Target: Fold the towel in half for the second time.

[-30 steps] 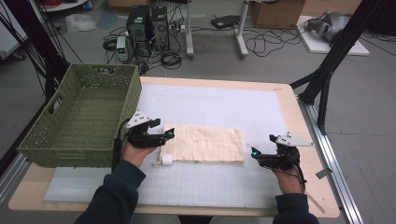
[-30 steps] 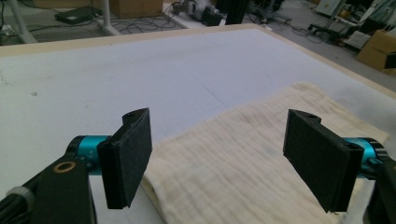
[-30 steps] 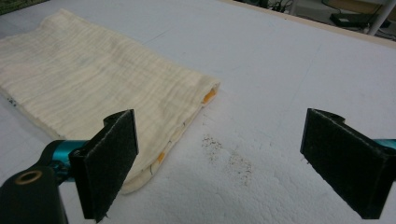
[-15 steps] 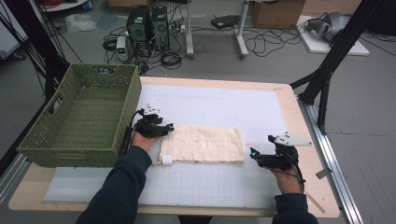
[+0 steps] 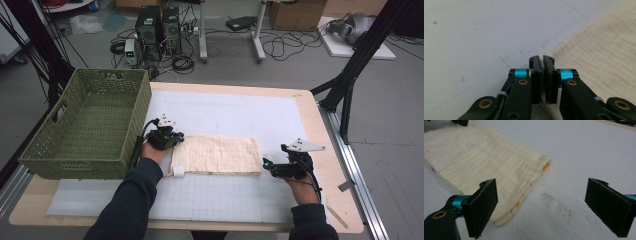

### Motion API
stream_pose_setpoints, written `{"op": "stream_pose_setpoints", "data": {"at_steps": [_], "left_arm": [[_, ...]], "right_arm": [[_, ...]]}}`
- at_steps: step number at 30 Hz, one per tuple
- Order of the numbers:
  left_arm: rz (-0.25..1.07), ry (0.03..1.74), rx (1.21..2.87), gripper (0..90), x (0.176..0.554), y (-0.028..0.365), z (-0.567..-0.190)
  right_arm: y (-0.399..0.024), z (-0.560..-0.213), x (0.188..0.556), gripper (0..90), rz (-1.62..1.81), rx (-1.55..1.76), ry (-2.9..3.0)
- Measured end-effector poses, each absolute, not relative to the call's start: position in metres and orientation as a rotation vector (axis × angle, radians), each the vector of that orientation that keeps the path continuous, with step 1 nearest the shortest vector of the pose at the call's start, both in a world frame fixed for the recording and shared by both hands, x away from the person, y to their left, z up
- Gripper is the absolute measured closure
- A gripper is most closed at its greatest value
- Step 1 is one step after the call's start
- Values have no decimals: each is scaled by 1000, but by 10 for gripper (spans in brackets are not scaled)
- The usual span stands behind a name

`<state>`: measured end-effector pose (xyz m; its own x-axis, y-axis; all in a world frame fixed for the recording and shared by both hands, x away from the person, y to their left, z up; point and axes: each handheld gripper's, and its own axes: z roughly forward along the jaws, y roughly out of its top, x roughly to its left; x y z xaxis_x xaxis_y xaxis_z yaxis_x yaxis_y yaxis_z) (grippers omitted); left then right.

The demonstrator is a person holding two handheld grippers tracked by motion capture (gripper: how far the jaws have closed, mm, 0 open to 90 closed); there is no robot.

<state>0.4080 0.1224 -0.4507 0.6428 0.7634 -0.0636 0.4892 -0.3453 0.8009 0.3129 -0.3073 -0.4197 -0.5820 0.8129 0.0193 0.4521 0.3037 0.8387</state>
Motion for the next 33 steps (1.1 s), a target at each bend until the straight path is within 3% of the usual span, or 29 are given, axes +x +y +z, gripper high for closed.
{"op": "stream_pose_setpoints", "data": {"at_steps": [18, 25, 33], "left_arm": [[358, 1014, 1966, 853, 409, 127, -451], [352, 1011, 1967, 853, 409, 128, -451], [332, 1023, 1955, 853, 408, 130, -451]], "right_arm": [[-281, -415, 390, 249, 1116, 1132, 2271], [-261, -427, 416, 497, 1030, 1073, 2404], [-261, -438, 422, 732, 998, 1061, 2503]]}}
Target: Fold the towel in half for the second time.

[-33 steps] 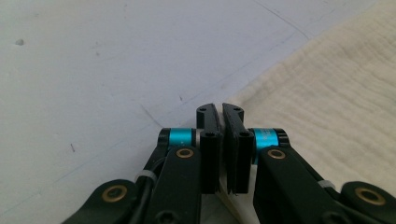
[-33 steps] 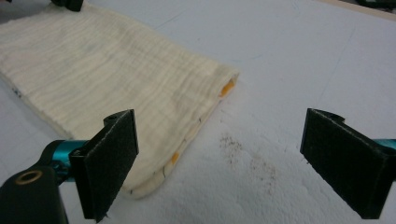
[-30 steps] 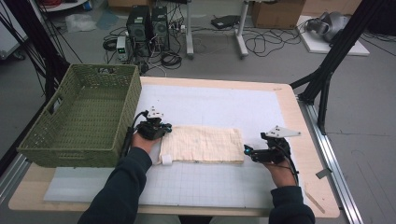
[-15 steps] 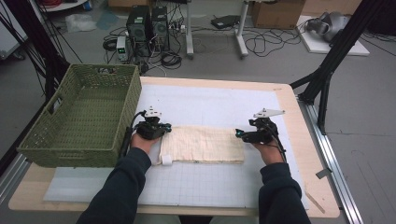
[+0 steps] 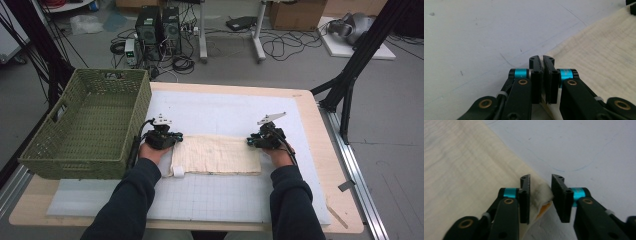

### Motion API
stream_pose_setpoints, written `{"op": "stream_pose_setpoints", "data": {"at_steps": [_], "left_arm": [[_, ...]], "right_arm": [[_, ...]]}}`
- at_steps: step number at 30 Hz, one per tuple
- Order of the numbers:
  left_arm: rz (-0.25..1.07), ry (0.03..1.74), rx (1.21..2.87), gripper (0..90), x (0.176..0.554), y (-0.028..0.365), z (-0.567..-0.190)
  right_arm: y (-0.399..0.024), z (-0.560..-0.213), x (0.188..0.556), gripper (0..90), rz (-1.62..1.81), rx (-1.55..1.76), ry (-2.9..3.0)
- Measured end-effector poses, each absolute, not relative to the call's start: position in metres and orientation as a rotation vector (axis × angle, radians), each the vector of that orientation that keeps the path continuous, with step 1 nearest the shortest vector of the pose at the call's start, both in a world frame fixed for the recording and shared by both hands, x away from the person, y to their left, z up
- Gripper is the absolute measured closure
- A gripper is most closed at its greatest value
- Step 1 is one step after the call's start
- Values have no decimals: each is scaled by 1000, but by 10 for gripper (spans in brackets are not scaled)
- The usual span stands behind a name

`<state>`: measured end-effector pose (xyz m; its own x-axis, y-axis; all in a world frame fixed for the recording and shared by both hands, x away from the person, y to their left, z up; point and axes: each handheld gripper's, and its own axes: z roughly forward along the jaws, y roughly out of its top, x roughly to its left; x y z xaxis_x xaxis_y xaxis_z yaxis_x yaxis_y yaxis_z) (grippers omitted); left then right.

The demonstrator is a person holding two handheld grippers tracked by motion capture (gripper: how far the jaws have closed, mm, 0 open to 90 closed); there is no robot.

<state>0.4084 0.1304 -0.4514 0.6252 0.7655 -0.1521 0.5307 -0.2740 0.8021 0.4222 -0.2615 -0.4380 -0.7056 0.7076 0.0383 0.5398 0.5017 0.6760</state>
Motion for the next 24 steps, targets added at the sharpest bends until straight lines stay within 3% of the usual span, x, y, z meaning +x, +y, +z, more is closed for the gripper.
{"op": "stream_pose_setpoints", "data": {"at_steps": [2, 4, 12, 24], "left_arm": [[335, 1023, 1946, 854, 408, 130, -451], [350, 1017, 1933, 855, 406, 132, -451], [468, 939, 1879, 858, 400, 129, -438], [449, 895, 1879, 855, 386, 131, -423]], "right_arm": [[-261, -438, 421, 829, 1004, 1086, 2505], [-259, -438, 417, 846, 994, 1064, 2486], [-259, -433, 411, 857, 952, 982, 2351], [-260, -415, 395, 856, 1005, 914, 2294]]}}
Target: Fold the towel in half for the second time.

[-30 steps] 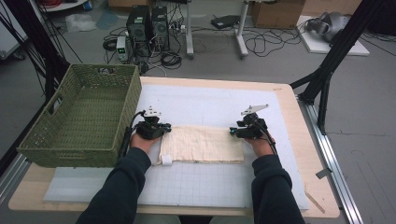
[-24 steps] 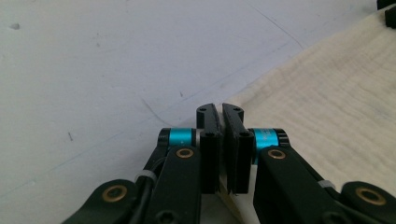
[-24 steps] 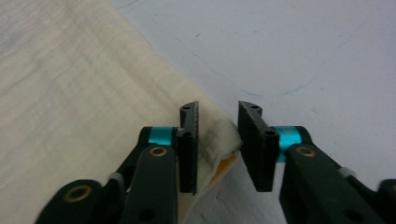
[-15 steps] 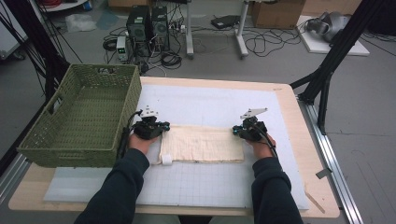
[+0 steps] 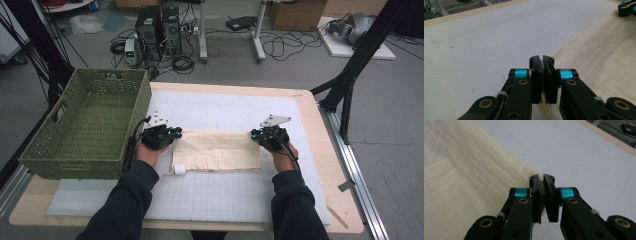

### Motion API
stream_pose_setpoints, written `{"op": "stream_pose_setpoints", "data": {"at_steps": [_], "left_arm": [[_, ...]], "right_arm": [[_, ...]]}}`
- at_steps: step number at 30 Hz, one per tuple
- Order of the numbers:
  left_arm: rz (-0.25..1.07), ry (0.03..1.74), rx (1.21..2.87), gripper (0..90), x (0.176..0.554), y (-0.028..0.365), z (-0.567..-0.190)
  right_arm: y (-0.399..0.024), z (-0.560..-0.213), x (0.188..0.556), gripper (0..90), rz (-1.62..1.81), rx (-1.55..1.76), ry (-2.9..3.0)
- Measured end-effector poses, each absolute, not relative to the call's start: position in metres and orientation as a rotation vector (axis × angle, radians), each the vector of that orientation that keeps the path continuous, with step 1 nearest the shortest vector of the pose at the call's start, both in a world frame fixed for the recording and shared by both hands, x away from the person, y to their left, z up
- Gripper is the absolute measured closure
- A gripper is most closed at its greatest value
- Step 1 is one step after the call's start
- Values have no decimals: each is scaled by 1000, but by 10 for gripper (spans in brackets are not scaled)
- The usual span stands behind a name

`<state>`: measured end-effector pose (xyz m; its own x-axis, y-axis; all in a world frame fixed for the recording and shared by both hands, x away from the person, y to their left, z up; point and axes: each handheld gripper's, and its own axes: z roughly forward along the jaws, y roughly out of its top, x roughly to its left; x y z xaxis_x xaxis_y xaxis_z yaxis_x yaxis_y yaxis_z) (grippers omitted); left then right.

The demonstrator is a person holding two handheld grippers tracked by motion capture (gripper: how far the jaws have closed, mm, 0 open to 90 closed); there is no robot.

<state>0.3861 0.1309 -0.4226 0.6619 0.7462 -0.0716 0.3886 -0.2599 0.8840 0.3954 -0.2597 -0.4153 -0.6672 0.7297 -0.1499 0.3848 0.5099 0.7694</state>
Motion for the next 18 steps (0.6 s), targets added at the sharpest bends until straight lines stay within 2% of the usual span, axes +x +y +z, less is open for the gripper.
{"op": "stream_pose_setpoints", "data": {"at_steps": [5, 18], "left_arm": [[478, 851, 1874, 855, 374, 130, -415], [449, 821, 1880, 851, 349, 135, -418]], "right_arm": [[-266, -409, 381, 856, 1059, 885, 2263], [-272, -418, 343, 855, 1145, 836, 2239]]}}
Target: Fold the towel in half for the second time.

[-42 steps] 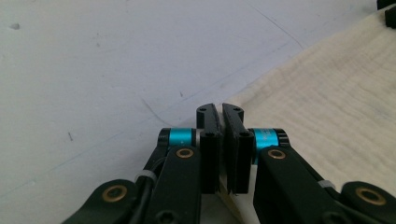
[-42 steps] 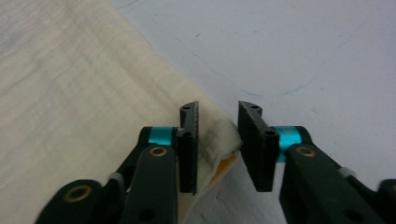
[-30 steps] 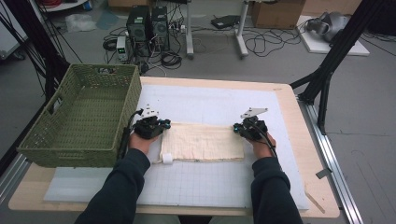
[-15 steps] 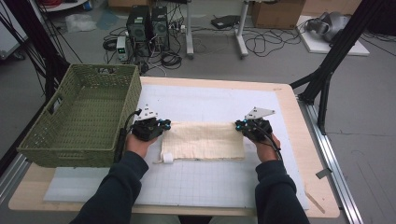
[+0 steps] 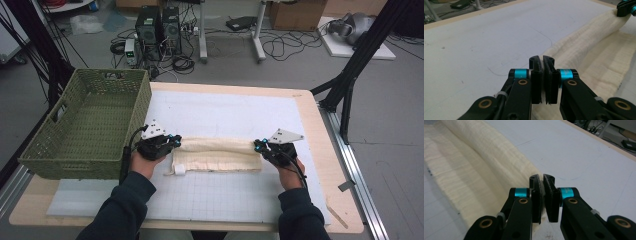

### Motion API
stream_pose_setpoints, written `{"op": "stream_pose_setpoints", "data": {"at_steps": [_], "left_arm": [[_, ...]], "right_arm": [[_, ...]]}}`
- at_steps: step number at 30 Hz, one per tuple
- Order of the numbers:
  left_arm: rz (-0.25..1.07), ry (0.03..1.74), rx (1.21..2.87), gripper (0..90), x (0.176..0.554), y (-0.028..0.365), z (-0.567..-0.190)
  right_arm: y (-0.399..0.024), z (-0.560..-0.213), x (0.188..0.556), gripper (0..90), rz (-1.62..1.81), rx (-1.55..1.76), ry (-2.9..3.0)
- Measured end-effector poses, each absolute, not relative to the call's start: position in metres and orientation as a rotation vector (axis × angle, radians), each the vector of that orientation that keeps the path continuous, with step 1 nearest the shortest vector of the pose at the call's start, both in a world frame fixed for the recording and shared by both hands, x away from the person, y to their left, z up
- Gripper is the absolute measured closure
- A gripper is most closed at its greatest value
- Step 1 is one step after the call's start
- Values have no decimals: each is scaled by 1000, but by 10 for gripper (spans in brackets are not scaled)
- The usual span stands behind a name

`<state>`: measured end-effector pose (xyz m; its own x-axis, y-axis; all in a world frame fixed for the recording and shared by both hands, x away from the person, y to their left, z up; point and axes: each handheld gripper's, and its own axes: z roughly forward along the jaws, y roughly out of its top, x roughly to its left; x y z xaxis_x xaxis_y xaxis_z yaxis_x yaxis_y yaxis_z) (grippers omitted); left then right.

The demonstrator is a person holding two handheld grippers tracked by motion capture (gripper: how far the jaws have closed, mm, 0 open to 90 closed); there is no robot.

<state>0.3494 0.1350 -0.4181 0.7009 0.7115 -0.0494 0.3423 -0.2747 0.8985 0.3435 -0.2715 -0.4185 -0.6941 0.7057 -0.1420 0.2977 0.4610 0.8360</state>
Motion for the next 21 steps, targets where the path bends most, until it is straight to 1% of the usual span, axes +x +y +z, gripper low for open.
{"op": "stream_pose_setpoints", "data": {"at_steps": [9, 21], "left_arm": [[448, 810, 1913, 845, 329, 135, -434], [413, 856, 1902, 820, 320, 139, -445]], "right_arm": [[-272, -430, 320, 854, 1135, 809, 2285], [-270, -436, 311, 850, 1129, 803, 2305]]}}
